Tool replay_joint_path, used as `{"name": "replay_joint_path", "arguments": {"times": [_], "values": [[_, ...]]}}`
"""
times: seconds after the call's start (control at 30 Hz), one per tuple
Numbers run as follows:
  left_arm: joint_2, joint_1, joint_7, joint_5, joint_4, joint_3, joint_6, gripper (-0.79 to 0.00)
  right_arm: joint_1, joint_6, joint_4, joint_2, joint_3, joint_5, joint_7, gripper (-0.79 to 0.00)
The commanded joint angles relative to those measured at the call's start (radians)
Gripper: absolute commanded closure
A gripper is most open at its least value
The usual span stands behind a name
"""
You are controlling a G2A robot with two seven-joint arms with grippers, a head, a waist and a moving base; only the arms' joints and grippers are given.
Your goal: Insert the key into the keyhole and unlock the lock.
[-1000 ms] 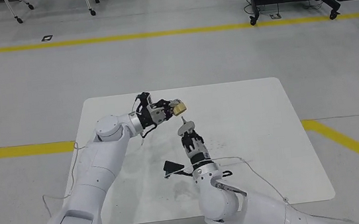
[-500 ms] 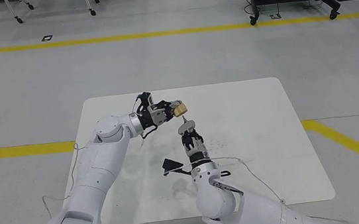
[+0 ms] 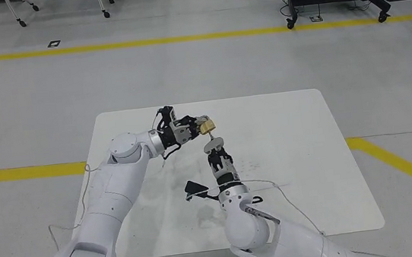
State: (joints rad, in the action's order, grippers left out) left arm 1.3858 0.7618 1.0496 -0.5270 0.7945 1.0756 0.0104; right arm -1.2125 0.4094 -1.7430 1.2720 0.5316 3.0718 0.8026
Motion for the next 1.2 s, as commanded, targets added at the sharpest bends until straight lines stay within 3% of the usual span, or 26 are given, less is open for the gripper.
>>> {"name": "replay_joint_path", "arguments": {"times": [0.0, 1.17], "values": [[0.0, -0.001, 0.008, 0.003, 0.0, -0.002, 0.003, 0.0, 0.0, 0.003, 0.004, 0.002, 0.002, 0.0, 0.0, 0.0], [0.0, -0.008, 0.047, 0.011, -0.006, -0.021, 0.028, 0.0, 0.018, 0.047, 0.046, 0.052, -0.008, 0.0, 0.012, 0.0]]}}
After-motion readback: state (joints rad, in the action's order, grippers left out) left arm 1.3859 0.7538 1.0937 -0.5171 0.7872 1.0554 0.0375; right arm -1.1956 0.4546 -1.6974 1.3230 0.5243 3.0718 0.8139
